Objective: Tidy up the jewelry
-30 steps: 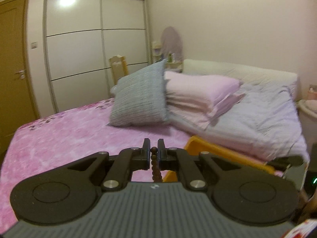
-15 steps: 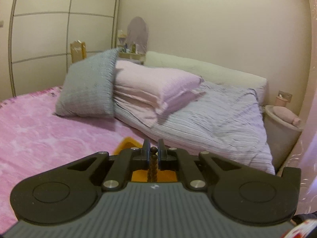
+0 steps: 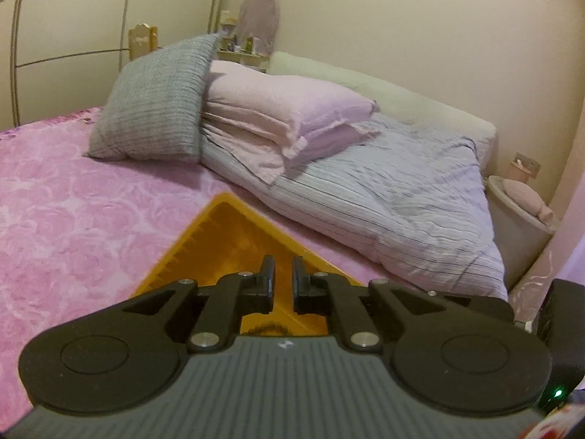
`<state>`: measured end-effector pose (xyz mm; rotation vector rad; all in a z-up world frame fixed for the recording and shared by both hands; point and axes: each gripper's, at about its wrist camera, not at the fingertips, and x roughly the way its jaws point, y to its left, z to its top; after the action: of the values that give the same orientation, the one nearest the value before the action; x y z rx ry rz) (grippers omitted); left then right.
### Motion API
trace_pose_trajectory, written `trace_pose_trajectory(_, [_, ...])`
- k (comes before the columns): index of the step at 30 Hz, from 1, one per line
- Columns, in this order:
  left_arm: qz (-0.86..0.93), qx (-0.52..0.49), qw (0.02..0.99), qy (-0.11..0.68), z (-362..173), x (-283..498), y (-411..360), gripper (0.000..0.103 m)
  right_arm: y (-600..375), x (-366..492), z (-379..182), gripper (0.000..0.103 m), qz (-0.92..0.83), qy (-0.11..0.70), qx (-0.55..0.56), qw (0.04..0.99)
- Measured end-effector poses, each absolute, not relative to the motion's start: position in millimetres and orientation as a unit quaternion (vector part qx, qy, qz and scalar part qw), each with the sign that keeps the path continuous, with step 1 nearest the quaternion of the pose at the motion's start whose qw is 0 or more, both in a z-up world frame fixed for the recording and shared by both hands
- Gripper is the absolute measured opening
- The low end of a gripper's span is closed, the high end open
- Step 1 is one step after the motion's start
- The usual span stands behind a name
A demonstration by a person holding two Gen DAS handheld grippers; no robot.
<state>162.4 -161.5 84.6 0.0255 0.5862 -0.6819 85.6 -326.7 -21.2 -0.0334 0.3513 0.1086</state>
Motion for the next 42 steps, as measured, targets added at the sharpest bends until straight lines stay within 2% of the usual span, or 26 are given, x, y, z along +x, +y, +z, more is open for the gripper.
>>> trace_pose_trajectory(4, [-0.294, 0.001, 0.917, 0.270, 92, 161, -135, 0.015, -327, 86, -21, 0.007, 0.053, 0.174, -0.015, 0.983])
trace_pose_trajectory(11, [-0.187, -0.022, 0.947, 0.260, 85, 156, -65, 0.020, -327, 85, -22, 0.007, 0.054, 0.173, -0.016, 0.983])
trace_pose_trajectory(15, [-0.119, -0.039, 0.955, 0.269, 65, 152, -22, 0.025, -327, 85, -22, 0.007, 0.054, 0.174, -0.015, 0.983])
trace_pose_trajectory(21, [-0.067, -0.056, 0.947, 0.310, 17, 139, 14, 0.025, -327, 85, -22, 0.007, 0.053, 0.174, -0.015, 0.983])
trace_pose_trajectory(30, [-0.060, -0.053, 0.935, 0.347, -49, 119, -4, 0.025, -328, 85, -22, 0.007, 0.053, 0.174, -0.017, 0.983])
trace_pose_trajectory(42, [-0.047, -0.020, 0.933, 0.355, -76, 121, -44, 0.024, -328, 86, -22, 0.007, 0.052, 0.176, -0.018, 0.983])
